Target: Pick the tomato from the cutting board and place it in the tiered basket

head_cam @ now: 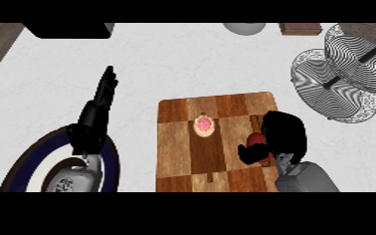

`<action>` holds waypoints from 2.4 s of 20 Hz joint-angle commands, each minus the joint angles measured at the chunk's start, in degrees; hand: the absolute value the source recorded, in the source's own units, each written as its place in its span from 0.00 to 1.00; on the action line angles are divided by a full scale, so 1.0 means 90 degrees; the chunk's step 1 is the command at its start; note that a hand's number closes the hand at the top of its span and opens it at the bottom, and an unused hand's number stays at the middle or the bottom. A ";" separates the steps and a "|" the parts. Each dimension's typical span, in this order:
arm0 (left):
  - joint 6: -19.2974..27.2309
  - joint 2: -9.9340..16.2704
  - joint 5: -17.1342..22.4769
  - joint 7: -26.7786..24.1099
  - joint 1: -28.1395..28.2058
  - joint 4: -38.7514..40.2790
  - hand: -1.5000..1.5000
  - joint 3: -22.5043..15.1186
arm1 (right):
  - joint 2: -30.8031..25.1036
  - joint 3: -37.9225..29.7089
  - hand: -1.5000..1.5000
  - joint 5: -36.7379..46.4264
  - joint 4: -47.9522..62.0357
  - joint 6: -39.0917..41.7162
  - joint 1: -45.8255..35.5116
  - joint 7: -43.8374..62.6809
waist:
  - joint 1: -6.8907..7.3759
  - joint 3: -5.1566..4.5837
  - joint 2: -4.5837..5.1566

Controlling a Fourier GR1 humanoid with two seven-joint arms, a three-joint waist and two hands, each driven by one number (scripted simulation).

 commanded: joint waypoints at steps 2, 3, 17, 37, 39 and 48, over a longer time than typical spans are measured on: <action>-0.0118 0.0052 0.0113 -0.0059 0.0029 0.0066 0.50 0.0118 | -0.0324 -0.0422 1.00 0.0372 -0.0251 0.0270 -0.0137 0.0398 | -0.0026 0.0022 0.0036; 0.0363 -0.0250 -0.0308 0.0008 -0.0373 0.0438 0.50 -0.0133 | -0.0041 -0.0413 1.00 0.0382 -0.0358 0.0656 -0.0495 0.0736 | -0.0042 0.0021 0.0040; 0.0016 0.0036 -0.0005 -0.0130 -0.0097 0.0207 0.50 0.0189 | -0.0326 -0.2441 1.00 0.0067 -0.3549 0.3584 -0.2369 0.1457 | -0.0105 0.0006 -0.0003; 0.0079 -0.0182 -0.0170 -0.0168 0.0163 0.0053 0.50 -0.0049 | -0.1137 -0.4754 1.00 0.0247 -0.0901 0.2563 -0.4373 -0.0182 | 0.0034 0.0023 0.0053; 0.0013 -0.0109 -0.0189 0.0245 -0.0160 -0.0150 0.50 -0.0039 | -0.1308 -0.4727 1.00 0.0214 -0.0675 0.2571 -0.4364 -0.0283 | 0.0015 0.0024 0.0045; -0.0165 -0.0007 -0.0003 0.0005 -0.0457 0.0349 0.50 0.0262 | -0.2042 -0.4474 1.00 0.0533 0.1124 0.1446 -0.4361 -0.1189 | 0.0024 0.0022 0.0058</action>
